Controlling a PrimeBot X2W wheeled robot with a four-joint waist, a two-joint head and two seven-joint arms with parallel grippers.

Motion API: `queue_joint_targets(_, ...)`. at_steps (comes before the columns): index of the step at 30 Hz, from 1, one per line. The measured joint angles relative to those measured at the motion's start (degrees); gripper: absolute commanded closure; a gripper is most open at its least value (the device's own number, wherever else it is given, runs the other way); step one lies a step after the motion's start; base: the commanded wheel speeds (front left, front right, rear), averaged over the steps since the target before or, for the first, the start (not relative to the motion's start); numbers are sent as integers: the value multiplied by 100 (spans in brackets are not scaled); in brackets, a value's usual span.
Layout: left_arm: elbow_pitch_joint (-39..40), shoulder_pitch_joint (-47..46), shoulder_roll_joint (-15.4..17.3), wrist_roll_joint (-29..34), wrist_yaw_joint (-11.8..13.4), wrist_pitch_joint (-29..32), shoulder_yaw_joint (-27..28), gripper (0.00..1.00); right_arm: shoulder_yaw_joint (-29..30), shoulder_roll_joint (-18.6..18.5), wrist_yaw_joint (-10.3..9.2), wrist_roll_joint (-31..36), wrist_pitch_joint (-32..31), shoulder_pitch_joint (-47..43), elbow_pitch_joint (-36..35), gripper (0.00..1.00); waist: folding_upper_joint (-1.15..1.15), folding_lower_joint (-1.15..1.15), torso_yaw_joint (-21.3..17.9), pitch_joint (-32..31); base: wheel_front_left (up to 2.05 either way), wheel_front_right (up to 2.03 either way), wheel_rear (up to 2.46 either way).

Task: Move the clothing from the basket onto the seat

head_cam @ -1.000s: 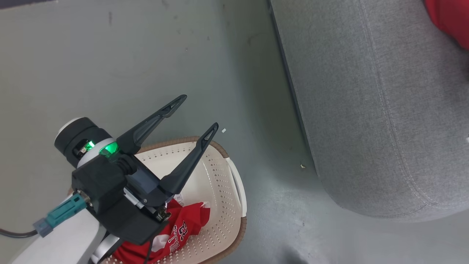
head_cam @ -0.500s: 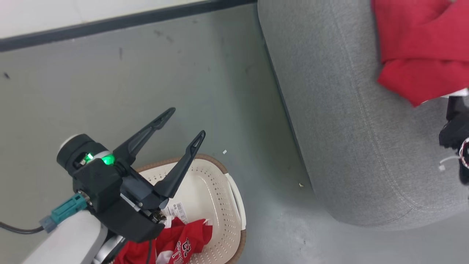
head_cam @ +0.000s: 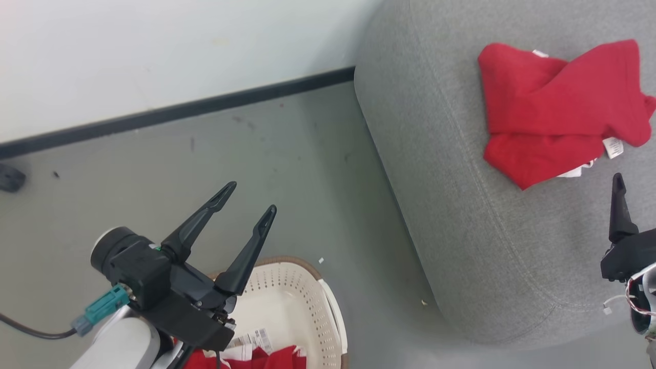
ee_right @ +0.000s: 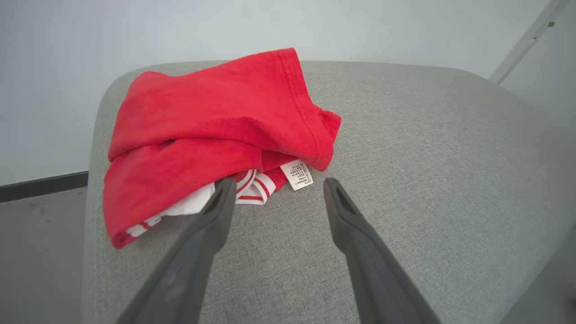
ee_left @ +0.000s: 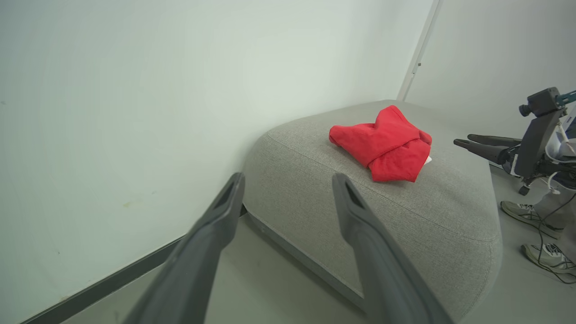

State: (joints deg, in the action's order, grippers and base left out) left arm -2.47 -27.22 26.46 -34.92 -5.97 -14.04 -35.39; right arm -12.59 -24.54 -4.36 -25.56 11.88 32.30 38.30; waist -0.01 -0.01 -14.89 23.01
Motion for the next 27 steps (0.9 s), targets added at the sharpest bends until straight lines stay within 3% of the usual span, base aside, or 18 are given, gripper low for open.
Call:
queue_joint_targets(11,-377,266,-331,-102,145,-30,183,0,248,-25,-67,-66,193,-702,-1357,0,0,1,200,-704,0,0,0)
queue_joint_targets(27,-605,755,-492,-183,444,-45,691,0,385,229,-68,-275,241,-1675,-2695,0,0,1,1037,-1319,0,0,0)
